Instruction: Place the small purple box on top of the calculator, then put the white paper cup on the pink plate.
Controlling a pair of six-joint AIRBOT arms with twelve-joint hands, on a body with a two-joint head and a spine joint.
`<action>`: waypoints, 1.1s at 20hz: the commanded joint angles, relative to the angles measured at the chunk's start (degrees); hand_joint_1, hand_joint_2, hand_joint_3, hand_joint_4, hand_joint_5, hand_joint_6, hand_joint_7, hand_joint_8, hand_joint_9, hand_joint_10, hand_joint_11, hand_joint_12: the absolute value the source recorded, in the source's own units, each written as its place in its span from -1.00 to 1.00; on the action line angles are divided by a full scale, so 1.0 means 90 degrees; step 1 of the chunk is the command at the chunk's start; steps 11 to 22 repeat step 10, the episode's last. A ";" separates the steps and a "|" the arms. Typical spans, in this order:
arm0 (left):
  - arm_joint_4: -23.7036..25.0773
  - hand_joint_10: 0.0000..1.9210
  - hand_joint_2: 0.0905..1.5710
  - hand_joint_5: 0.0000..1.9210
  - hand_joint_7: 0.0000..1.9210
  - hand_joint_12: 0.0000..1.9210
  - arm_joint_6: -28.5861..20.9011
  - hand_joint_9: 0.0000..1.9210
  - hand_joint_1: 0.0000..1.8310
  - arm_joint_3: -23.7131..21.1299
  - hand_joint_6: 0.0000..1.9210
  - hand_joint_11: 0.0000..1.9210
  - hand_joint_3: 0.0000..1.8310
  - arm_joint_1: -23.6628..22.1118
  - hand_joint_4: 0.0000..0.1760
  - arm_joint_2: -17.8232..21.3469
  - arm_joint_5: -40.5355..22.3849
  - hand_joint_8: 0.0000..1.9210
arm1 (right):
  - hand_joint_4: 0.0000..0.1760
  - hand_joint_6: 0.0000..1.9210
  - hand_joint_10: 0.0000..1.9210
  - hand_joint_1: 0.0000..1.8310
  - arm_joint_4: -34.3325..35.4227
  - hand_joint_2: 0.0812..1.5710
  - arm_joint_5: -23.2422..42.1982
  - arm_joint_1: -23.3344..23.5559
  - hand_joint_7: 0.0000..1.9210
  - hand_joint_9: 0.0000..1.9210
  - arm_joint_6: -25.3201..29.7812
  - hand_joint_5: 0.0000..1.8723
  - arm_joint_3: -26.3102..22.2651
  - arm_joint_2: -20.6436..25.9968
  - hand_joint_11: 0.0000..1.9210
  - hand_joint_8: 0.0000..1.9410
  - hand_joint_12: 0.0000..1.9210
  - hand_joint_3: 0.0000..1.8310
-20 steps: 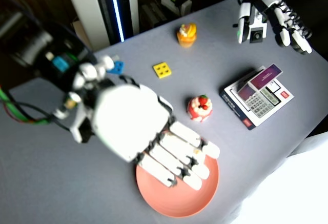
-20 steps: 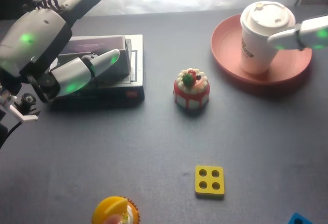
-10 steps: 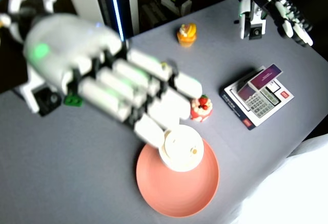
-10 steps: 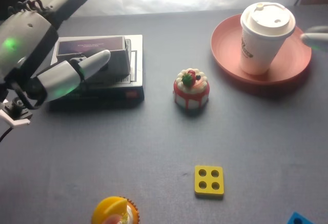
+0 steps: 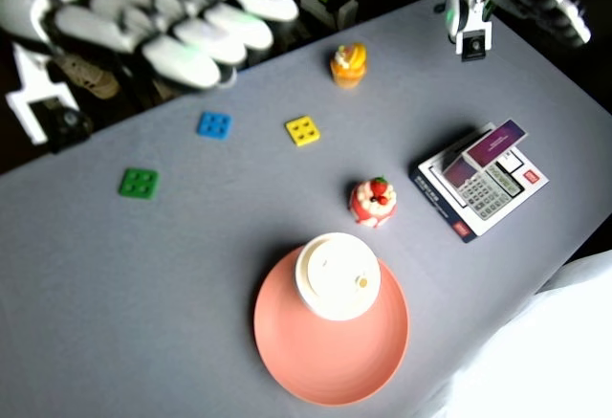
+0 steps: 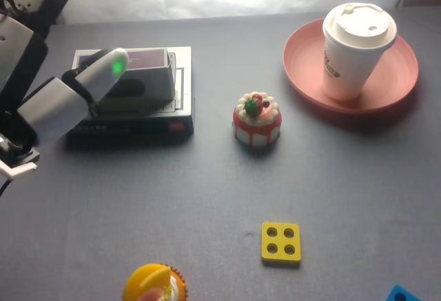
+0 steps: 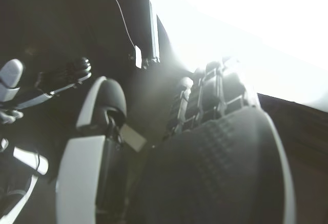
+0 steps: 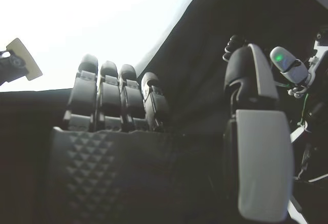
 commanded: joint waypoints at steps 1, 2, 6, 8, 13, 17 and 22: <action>0.0055 -1.00 0.79 -1.00 -1.00 -0.95 -0.0013 -1.00 -0.55 -0.0061 -1.00 -1.00 -0.99 -0.0038 -0.21 0.0027 -0.0903 -1.00 | -0.61 -1.00 -1.00 -0.23 0.0250 0.29 0.1240 -0.0137 -1.00 -1.00 0.0038 -1.00 -0.0044 0.0108 -1.00 -1.00 -1.00 -1.00; 0.0055 -1.00 0.80 -1.00 -1.00 -0.99 -0.0011 -1.00 -0.57 -0.0084 -1.00 -1.00 -0.99 -0.0018 -0.10 0.0028 -0.0977 -1.00 | -0.76 -1.00 -1.00 -0.24 0.0276 0.29 0.1242 -0.0176 -1.00 -1.00 0.0038 -1.00 -0.0073 0.0137 -1.00 -1.00 -1.00 -1.00; 0.0201 -1.00 0.90 -1.00 -1.00 -1.00 0.0051 -1.00 -0.39 -0.0204 -1.00 -1.00 -0.97 -0.0004 -0.48 0.0132 -0.1025 -1.00 | -0.62 -1.00 -1.00 -0.27 0.0203 0.39 0.1244 -0.0165 -1.00 -1.00 0.0040 -1.00 -0.0088 0.0216 -0.98 -1.00 -0.99 -0.98; 0.0222 -1.00 0.77 -1.00 -1.00 -1.00 0.0125 -1.00 -0.36 -0.0254 -1.00 -1.00 -1.00 -0.0059 0.39 0.0209 -0.1025 -1.00 | -0.80 -1.00 -1.00 -0.35 0.0105 0.42 0.1245 -0.0117 -1.00 -1.00 0.0039 -1.00 -0.0102 0.0308 -0.98 -1.00 -0.98 -0.97; 0.0367 -1.00 0.88 -1.00 -1.00 -1.00 0.0145 -1.00 -0.25 -0.0261 -1.00 -1.00 -0.98 -0.0237 0.05 0.0248 -0.1026 -1.00 | -1.00 -1.00 -0.98 -0.40 0.0005 0.46 0.1246 0.0035 -1.00 -0.96 0.0032 -1.00 -0.0097 0.0336 -1.00 -1.00 -0.53 -1.00; 0.0367 -1.00 0.88 -1.00 -1.00 -1.00 0.0145 -1.00 -0.25 -0.0261 -1.00 -1.00 -0.98 -0.0237 0.05 0.0248 -0.1026 -1.00 | -1.00 -1.00 -0.98 -0.40 0.0005 0.46 0.1246 0.0035 -1.00 -0.96 0.0032 -1.00 -0.0097 0.0336 -1.00 -1.00 -0.53 -1.00; 0.0367 -1.00 0.88 -1.00 -1.00 -1.00 0.0145 -1.00 -0.25 -0.0261 -1.00 -1.00 -0.98 -0.0237 0.05 0.0248 -0.1026 -1.00 | -1.00 -1.00 -0.98 -0.40 0.0005 0.46 0.1246 0.0035 -1.00 -0.96 0.0032 -1.00 -0.0097 0.0336 -1.00 -1.00 -0.53 -1.00</action>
